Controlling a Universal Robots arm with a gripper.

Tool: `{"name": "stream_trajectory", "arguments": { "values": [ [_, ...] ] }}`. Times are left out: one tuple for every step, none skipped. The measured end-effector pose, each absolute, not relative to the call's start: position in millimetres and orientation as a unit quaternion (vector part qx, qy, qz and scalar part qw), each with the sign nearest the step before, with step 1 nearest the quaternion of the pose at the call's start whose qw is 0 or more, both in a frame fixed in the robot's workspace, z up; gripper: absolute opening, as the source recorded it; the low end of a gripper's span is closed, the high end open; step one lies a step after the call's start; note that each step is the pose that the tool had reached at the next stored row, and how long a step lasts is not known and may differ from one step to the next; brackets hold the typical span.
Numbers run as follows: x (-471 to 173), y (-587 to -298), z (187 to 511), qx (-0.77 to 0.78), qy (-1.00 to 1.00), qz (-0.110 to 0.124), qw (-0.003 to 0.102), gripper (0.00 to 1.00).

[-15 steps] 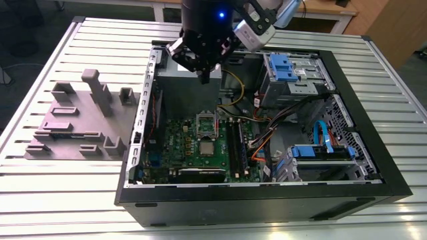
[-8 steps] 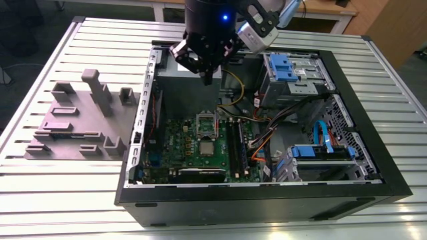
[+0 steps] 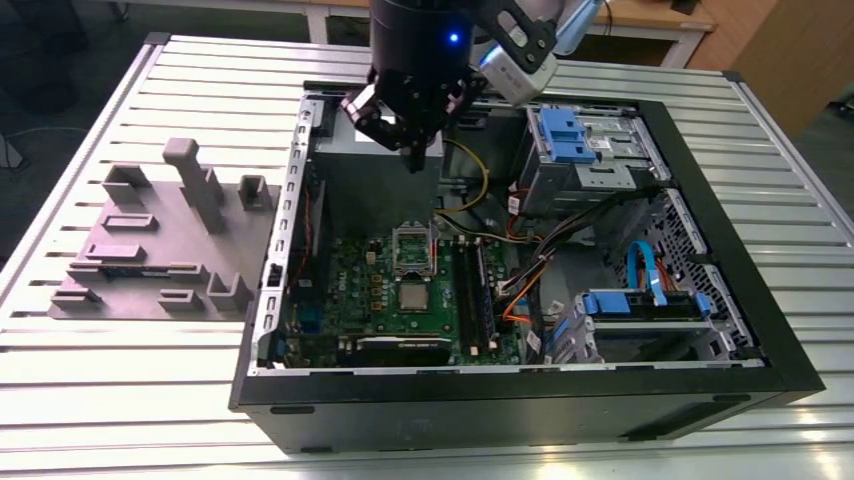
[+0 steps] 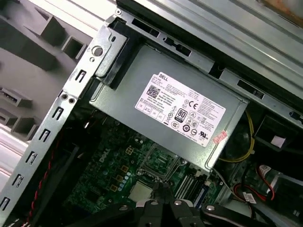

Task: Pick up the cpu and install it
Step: 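Close the cpu cover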

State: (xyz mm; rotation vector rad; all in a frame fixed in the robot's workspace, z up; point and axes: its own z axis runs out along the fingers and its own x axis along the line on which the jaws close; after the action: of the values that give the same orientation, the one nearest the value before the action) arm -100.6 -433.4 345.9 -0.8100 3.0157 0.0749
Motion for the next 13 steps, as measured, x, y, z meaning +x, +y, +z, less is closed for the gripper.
{"name": "stream_trajectory", "arguments": {
  "values": [
    [-100.6, -433.5, 345.4, -0.268, 0.963, 0.024, 0.009, 0.11],
    [-100.6, -433.5, 344.8, -0.277, 0.961, 0.024, 0.009, 0.11],
    [-100.6, -433.5, 344.0, -0.285, 0.958, 0.024, 0.008, 0.11],
    [-100.6, -433.5, 343.3, -0.294, 0.955, 0.024, 0.008, 0.11],
    [-100.6, -433.4, 342.6, -0.302, 0.953, 0.024, 0.008, 0.11],
    [-100.6, -433.5, 341.9, -0.312, 0.950, 0.024, 0.008, 0.11],
    [-100.6, -433.4, 341.1, -0.320, 0.947, 0.024, 0.007, 0.11],
    [-100.6, -433.4, 340.2, -0.329, 0.944, 0.025, 0.007, 0.11],
    [-100.6, -433.5, 339.4, -0.336, 0.942, 0.025, 0.007, 0.11],
    [-100.6, -433.8, 339.1, -0.338, 0.941, 0.026, 0.008, 0.11],
    [-100.5, -434.2, 339.0, -0.338, 0.941, 0.034, 0.011, 0.11],
    [-100.6, -434.6, 338.9, -0.338, 0.940, 0.043, 0.015, 0.11],
    [-100.6, -435.0, 338.8, -0.337, 0.940, 0.051, 0.018, 0.11]
  ]
}}
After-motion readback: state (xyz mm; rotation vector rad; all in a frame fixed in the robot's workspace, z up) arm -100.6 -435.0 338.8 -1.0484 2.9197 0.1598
